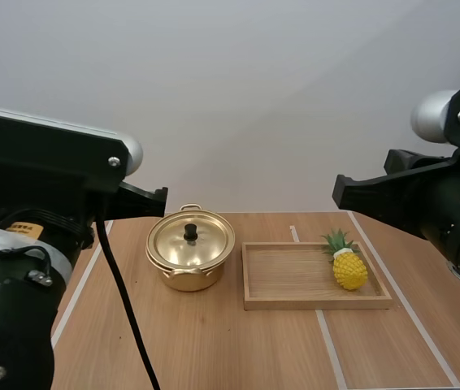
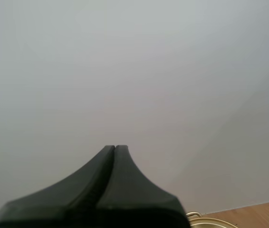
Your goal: Open the pot, put the grape inside, and close it
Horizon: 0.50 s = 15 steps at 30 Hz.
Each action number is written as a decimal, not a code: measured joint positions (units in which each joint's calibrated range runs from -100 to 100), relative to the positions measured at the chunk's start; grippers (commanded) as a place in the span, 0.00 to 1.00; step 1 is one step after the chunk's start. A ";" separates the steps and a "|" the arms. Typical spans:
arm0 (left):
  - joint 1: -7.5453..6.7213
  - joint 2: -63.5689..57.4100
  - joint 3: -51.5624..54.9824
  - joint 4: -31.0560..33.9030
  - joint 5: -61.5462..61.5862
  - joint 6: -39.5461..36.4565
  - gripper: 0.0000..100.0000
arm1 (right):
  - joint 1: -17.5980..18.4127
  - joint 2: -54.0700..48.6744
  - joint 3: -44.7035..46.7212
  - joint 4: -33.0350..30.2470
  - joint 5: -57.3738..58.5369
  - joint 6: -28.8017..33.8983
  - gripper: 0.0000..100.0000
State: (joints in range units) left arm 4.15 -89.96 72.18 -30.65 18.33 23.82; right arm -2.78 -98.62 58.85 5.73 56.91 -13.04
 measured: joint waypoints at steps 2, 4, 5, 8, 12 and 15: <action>-1.00 0.00 0.99 4.39 -2.42 -2.36 0.00 | -0.66 0.00 0.72 2.80 0.62 -2.17 0.00; -1.45 0.00 1.91 7.37 -3.24 -5.12 0.00 | -1.52 0.00 1.37 5.42 1.49 -4.71 0.00; -1.51 0.00 2.47 8.27 -3.47 -6.48 0.00 | -1.79 0.00 1.56 5.96 1.66 -5.31 0.00; -1.70 0.00 4.43 9.66 -3.62 -9.54 0.00 | -2.74 0.00 1.94 7.15 3.57 -7.12 0.00; -1.40 0.00 7.73 10.03 -4.71 -11.25 0.00 | -2.99 0.00 2.86 7.38 2.92 -7.60 0.00; -0.52 0.00 9.37 10.34 -6.60 -11.25 0.00 | -2.99 0.00 6.42 7.46 0.46 -7.74 0.00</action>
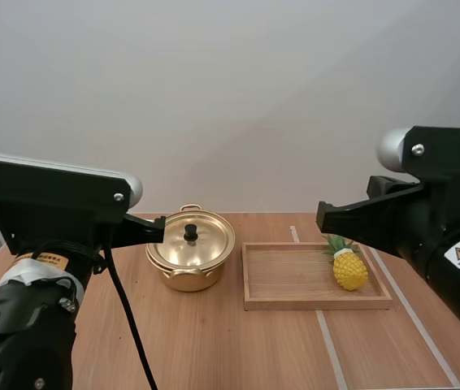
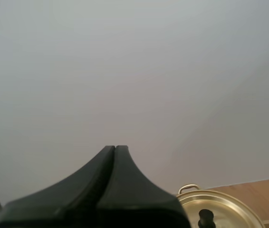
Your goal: Open the pot, put the grape inside, and close it
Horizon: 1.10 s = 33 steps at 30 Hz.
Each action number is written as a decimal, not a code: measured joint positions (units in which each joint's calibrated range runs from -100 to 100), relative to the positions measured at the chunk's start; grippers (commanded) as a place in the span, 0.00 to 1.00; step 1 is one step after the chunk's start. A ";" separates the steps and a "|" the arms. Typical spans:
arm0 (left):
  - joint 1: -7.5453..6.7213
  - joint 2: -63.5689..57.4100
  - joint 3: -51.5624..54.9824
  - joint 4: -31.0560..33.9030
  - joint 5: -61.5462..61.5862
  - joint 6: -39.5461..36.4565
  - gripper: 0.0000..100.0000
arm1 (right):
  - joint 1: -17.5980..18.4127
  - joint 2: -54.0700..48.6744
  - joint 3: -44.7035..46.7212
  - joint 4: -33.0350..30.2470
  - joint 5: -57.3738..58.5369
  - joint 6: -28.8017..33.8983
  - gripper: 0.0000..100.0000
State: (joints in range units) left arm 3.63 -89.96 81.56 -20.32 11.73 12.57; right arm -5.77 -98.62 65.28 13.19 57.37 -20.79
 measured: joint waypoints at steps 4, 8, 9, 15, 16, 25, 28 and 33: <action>0.51 0.00 2.16 0.14 0.00 -0.11 0.00 | 0.40 0.11 7.80 -0.30 -7.67 -1.49 0.00; 0.51 0.00 5.78 -0.67 0.16 -0.33 0.00 | 1.02 0.24 16.88 -1.48 -22.68 -4.17 0.00; 0.51 0.00 6.70 -0.92 0.16 -0.33 0.00 | 1.07 0.24 19.08 -1.62 -26.29 -4.47 0.00; 0.51 0.00 15.33 -1.98 0.33 -0.33 0.10 | 1.07 0.24 27.69 -2.02 -35.72 -5.07 0.00; 0.51 0.00 16.46 -1.98 0.33 -0.33 0.12 | 1.07 0.24 28.73 -2.02 -36.21 -5.07 0.00; 0.51 0.00 18.44 -2.02 9.98 -0.33 0.12 | 1.07 0.24 34.52 -2.02 -30.43 -5.07 0.00; 0.51 0.00 18.44 -2.02 10.26 -0.33 0.12 | 1.07 0.24 34.62 -2.02 -29.77 -5.07 0.00; 0.51 0.00 18.44 -2.02 10.26 -0.33 0.12 | 1.07 0.24 34.62 -2.02 -29.62 -5.07 0.00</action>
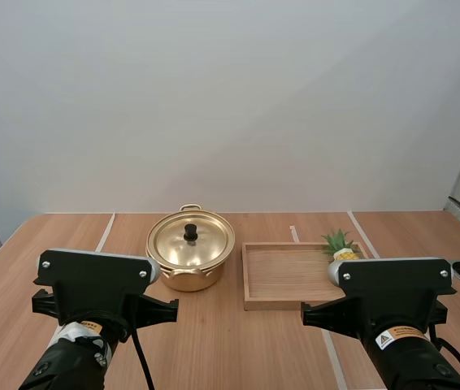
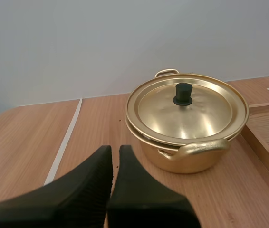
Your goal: Open the pot, put the grape inside, and close it
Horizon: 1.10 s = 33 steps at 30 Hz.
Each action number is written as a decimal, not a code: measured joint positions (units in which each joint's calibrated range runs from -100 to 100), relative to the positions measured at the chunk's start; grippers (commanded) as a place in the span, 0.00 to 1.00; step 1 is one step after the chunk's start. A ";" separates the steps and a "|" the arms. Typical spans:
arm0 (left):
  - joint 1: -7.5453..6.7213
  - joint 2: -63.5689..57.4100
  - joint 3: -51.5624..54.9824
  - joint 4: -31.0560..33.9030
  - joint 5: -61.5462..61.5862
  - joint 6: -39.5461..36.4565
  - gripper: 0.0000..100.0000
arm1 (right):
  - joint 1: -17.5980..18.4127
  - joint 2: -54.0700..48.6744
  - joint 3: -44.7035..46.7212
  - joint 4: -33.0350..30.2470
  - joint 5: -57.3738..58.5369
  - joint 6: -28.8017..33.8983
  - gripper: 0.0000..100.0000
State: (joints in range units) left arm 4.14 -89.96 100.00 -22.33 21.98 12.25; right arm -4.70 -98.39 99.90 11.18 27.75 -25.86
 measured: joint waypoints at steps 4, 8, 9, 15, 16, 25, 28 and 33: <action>0.00 0.00 0.00 0.00 0.00 0.00 0.12 | 0.00 0.00 0.00 0.00 0.00 0.00 0.00; 0.00 0.00 0.00 0.00 0.00 0.00 0.12 | 0.00 0.00 0.00 0.00 0.00 0.00 0.00; 0.00 -0.14 0.00 0.00 0.00 0.00 0.12 | 0.00 0.00 0.00 0.00 0.00 0.00 0.00; 0.00 -2.93 0.00 0.00 0.00 0.00 0.12 | 0.00 -0.72 0.10 0.00 0.16 0.00 0.00; 0.00 -3.25 0.00 0.00 0.00 0.00 0.12 | 0.00 -0.88 0.10 0.00 0.16 0.00 0.00; 0.00 -9.42 -0.03 14.09 0.00 0.00 0.12 | 0.59 -1.19 0.10 0.00 0.16 0.00 0.00; -0.33 -9.65 -0.03 16.15 0.00 0.00 0.12 | 0.71 -1.19 0.10 0.00 0.16 0.00 0.00; -3.06 -9.65 0.00 16.60 0.00 0.00 0.12 | 0.71 -1.19 0.10 0.00 0.16 0.00 0.00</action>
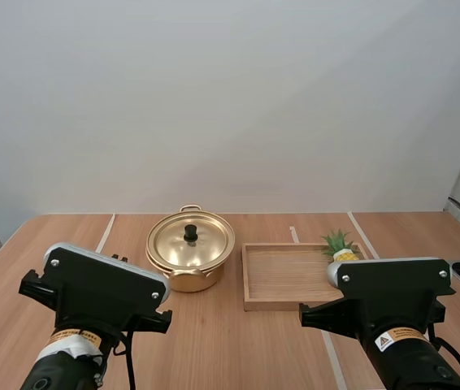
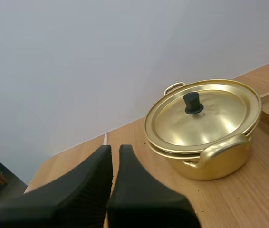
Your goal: Open the pot, put the grape inside, and close it
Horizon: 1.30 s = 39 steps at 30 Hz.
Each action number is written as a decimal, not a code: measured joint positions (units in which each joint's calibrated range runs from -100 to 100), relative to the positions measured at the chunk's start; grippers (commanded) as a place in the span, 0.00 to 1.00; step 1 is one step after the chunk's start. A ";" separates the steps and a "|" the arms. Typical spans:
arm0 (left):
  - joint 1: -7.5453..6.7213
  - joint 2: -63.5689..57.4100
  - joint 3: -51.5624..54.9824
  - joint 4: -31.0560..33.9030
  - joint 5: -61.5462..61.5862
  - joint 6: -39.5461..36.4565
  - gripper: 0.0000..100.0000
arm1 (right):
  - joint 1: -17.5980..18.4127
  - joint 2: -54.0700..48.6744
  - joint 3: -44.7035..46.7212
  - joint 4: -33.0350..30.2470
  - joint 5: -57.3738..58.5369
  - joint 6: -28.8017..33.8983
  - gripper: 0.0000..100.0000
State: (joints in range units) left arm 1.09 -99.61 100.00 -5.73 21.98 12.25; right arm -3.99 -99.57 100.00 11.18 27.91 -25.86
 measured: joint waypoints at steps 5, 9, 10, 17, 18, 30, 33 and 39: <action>-2.85 0.00 0.00 0.00 0.00 0.00 0.12 | 0.00 0.00 0.00 0.00 0.00 0.00 0.00; -3.18 0.00 0.00 0.00 0.00 0.00 0.12 | 0.00 0.00 0.00 0.00 0.00 0.00 0.00; -3.18 0.00 0.00 0.00 0.00 0.00 0.12 | 0.00 0.00 0.00 0.00 0.00 0.00 0.00; -3.18 0.00 -0.03 -0.11 2.24 -0.20 0.12 | 0.00 0.00 0.00 0.00 0.00 0.00 0.00; -3.09 0.00 -0.03 -0.57 4.36 -0.91 0.12 | 0.00 0.00 0.00 0.00 0.00 0.00 0.00; -2.31 0.00 0.00 -3.26 9.24 -9.27 0.12 | 0.00 0.00 0.00 0.00 0.00 0.00 0.00; -2.31 0.00 0.00 -3.16 9.24 -9.52 0.12 | 0.00 0.00 0.00 0.00 0.00 0.00 0.00; -2.31 0.00 0.00 -3.04 9.24 -9.51 0.12 | 0.00 0.00 0.00 0.00 0.00 0.00 0.00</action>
State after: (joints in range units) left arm -1.22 -99.61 100.00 -8.77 31.23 2.74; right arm -3.99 -99.57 100.00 11.18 27.91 -25.86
